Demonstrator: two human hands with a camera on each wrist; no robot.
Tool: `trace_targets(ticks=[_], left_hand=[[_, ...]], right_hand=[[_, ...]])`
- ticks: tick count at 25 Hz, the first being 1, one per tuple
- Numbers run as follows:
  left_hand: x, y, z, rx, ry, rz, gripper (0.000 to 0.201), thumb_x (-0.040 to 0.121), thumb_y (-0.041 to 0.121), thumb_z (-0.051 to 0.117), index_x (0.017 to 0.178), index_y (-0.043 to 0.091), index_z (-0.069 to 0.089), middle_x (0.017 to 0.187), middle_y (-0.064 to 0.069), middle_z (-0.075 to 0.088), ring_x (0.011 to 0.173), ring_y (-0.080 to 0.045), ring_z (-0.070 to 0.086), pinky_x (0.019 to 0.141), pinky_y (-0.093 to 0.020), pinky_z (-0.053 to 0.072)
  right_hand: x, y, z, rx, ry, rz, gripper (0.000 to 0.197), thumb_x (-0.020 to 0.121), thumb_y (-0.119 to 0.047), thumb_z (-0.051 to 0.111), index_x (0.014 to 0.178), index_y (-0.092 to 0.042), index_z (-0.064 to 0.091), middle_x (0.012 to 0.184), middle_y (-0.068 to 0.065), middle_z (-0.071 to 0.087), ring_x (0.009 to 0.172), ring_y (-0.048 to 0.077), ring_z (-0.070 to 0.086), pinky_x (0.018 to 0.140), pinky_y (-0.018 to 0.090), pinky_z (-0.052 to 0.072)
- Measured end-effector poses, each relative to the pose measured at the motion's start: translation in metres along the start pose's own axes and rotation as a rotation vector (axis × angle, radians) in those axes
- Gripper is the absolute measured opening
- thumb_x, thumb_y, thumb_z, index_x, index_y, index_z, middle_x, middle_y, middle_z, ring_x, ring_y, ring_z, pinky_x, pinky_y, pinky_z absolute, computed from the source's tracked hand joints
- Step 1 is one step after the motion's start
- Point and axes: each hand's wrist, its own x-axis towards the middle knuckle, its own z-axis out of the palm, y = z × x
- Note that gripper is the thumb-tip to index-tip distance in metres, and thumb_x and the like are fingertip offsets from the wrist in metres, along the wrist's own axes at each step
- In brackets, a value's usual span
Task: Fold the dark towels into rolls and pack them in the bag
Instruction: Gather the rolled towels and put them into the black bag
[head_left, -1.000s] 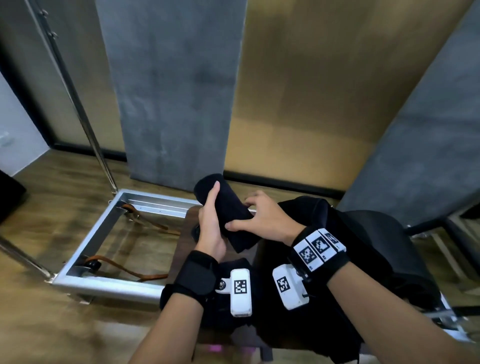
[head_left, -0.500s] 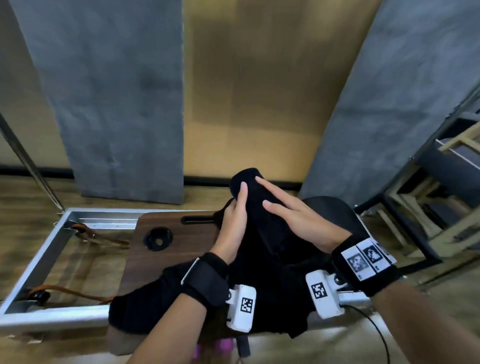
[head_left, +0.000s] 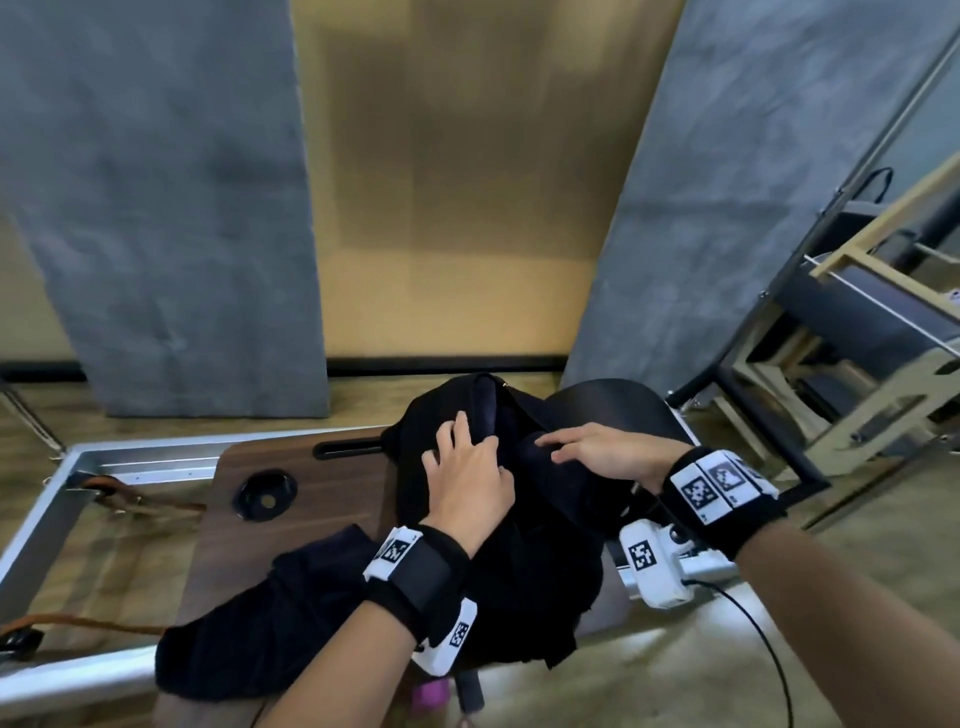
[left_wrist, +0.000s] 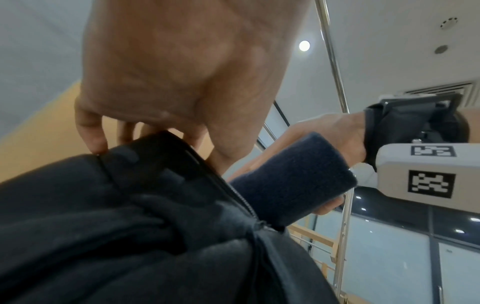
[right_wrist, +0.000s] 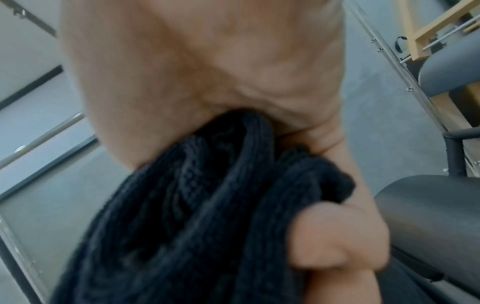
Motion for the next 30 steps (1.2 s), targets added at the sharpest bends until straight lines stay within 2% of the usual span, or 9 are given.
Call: trace_targets(ticks=[5, 9, 13, 15, 19, 21, 24, 27, 30], left_hand=[[0.002, 0.006, 0.003, 0.053, -0.014, 0.026, 0.071, 0.090, 0.012, 0.062, 0.156, 0.014, 0.034, 0.174, -0.002, 0.007, 0.156, -0.028, 0.011, 0.118, -0.054, 0.025], [0.000, 0.009, 0.001, 0.018, -0.073, 0.054, 0.045, 0.088, 0.008, 0.061, 0.130, 0.019, 0.052, 0.172, -0.011, 0.004, 0.159, -0.029, 0.000, 0.119, -0.058, 0.020], [-0.008, 0.010, 0.006, 0.037, -0.130, 0.059, 0.019, 0.093, 0.020, 0.065, 0.110, 0.018, 0.058, 0.174, -0.014, -0.003, 0.161, -0.030, -0.014, 0.121, -0.062, 0.013], [-0.011, 0.010, 0.006, 0.080, -0.150, 0.054, 0.018, 0.091, 0.033, 0.071, 0.093, 0.021, 0.058, 0.174, -0.014, -0.004, 0.160, -0.032, -0.016, 0.119, -0.063, 0.013], [-0.005, 0.008, 0.002, 0.102, -0.196, 0.000, 0.032, 0.084, 0.027, 0.074, 0.069, 0.023, 0.045, 0.175, -0.016, -0.008, 0.159, -0.034, -0.023, 0.117, -0.067, 0.010], [-0.001, 0.008, 0.002, 0.101, -0.203, -0.029, 0.029, 0.083, 0.021, 0.071, 0.070, 0.024, 0.045, 0.175, -0.018, -0.005, 0.159, -0.035, -0.022, 0.118, -0.066, 0.009], [0.001, 0.013, 0.005, 0.129, -0.173, -0.044, 0.009, 0.085, 0.019, 0.067, 0.089, 0.023, 0.060, 0.173, -0.023, 0.004, 0.160, -0.035, -0.016, 0.118, -0.063, 0.012], [0.007, 0.012, 0.010, 0.142, -0.156, -0.045, 0.031, 0.087, 0.018, 0.067, 0.118, 0.016, 0.065, 0.173, -0.022, 0.006, 0.161, -0.034, -0.012, 0.119, -0.061, 0.015], [0.010, 0.010, 0.011, 0.116, -0.169, -0.038, 0.035, 0.086, 0.013, 0.066, 0.121, 0.013, 0.060, 0.173, -0.021, 0.002, 0.161, -0.032, -0.013, 0.120, -0.061, 0.015]], right_hand=[[0.038, -0.001, 0.005, -0.021, 0.251, 0.100, 0.055, 0.108, -0.027, 0.038, 0.162, -0.025, 0.033, 0.168, 0.007, 0.033, 0.151, 0.031, 0.035, 0.118, 0.035, 0.031], [0.064, -0.014, 0.020, 0.107, 0.389, 0.095, 0.063, 0.105, -0.034, 0.042, 0.165, -0.036, 0.022, 0.163, 0.010, 0.041, 0.144, 0.034, 0.043, 0.113, 0.039, 0.039], [0.084, -0.029, 0.011, 0.679, 0.357, 0.135, 0.072, 0.095, -0.012, 0.061, 0.162, -0.027, 0.035, 0.153, 0.010, 0.050, 0.131, 0.031, 0.055, 0.099, 0.027, 0.048], [0.088, -0.025, 0.009, 0.795, 0.297, 0.128, 0.078, 0.091, -0.005, 0.064, 0.160, -0.029, 0.039, 0.155, 0.007, 0.045, 0.133, 0.033, 0.052, 0.107, 0.040, 0.050], [0.078, -0.006, 0.013, 0.291, 0.184, 0.133, 0.083, 0.086, -0.003, 0.067, 0.158, -0.034, 0.038, 0.157, 0.008, 0.043, 0.128, 0.026, 0.053, 0.092, 0.035, 0.056], [0.072, -0.002, 0.013, -0.061, 0.149, 0.170, 0.083, 0.088, -0.007, 0.065, 0.160, -0.035, 0.033, 0.160, 0.009, 0.039, 0.137, 0.030, 0.050, 0.104, 0.036, 0.051], [0.066, -0.007, 0.024, -0.355, 0.122, 0.203, 0.082, 0.094, -0.014, 0.062, 0.163, -0.038, 0.023, 0.165, 0.012, 0.026, 0.144, 0.036, 0.044, 0.113, 0.041, 0.043], [0.067, -0.008, 0.040, -0.489, 0.022, 0.263, 0.087, 0.096, -0.013, 0.060, 0.164, -0.042, 0.015, 0.171, 0.017, 0.005, 0.146, 0.041, 0.041, 0.114, 0.046, 0.045], [0.071, -0.007, 0.051, -0.573, 0.003, 0.298, 0.070, 0.099, -0.015, 0.057, 0.160, -0.037, 0.031, 0.167, 0.022, 0.011, 0.142, 0.041, 0.044, 0.110, 0.043, 0.047]])
